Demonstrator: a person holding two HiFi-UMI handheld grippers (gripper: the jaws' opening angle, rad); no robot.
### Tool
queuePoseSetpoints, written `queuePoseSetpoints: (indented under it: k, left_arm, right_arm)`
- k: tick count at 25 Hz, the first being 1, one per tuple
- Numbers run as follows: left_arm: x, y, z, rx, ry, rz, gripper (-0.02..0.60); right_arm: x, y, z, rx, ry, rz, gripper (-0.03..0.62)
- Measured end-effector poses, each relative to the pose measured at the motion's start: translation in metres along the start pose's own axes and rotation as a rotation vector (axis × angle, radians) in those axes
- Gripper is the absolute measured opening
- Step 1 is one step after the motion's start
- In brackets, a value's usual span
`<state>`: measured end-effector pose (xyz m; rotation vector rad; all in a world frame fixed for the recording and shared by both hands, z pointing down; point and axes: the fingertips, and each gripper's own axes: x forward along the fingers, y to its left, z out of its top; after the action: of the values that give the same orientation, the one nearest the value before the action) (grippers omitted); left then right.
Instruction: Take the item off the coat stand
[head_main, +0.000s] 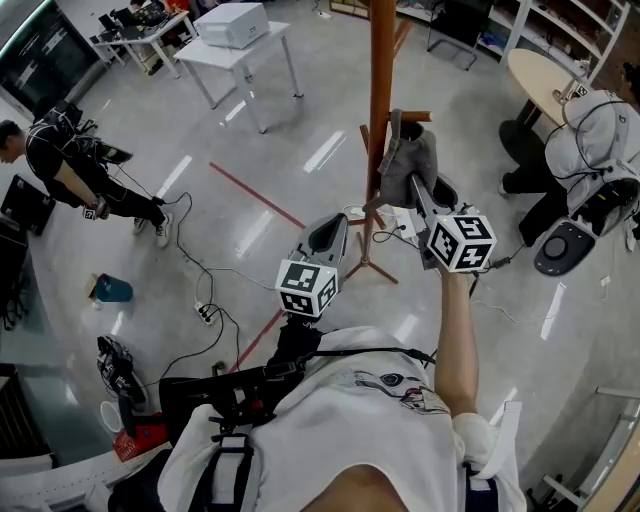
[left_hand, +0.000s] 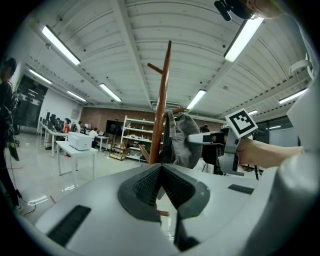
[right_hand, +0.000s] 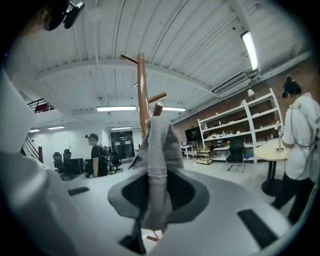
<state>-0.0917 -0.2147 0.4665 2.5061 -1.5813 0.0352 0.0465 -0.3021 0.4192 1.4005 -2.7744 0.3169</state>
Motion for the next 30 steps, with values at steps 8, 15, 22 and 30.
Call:
queuePoseSetpoints:
  k: [8, 15, 22, 30]
  left_arm:
    - [0.004, 0.000, 0.007, 0.019, 0.001, 0.004, -0.008]
    - [0.005, -0.004, 0.005, 0.026, 0.005, -0.008, -0.008]
    - [0.015, -0.009, 0.007, 0.042, 0.004, -0.044, -0.007]
    - [0.012, -0.017, 0.006, 0.038, 0.004, -0.035, -0.007]
  right_arm:
    - [-0.022, -0.002, 0.035, -0.086, -0.104, -0.056, 0.058]
    - [-0.056, -0.013, 0.077, -0.094, -0.248, -0.127, 0.058]
    - [-0.083, -0.028, 0.061, -0.052, -0.229, -0.180, 0.057]
    - [-0.124, -0.033, 0.003, 0.015, -0.158, -0.261, 0.057]
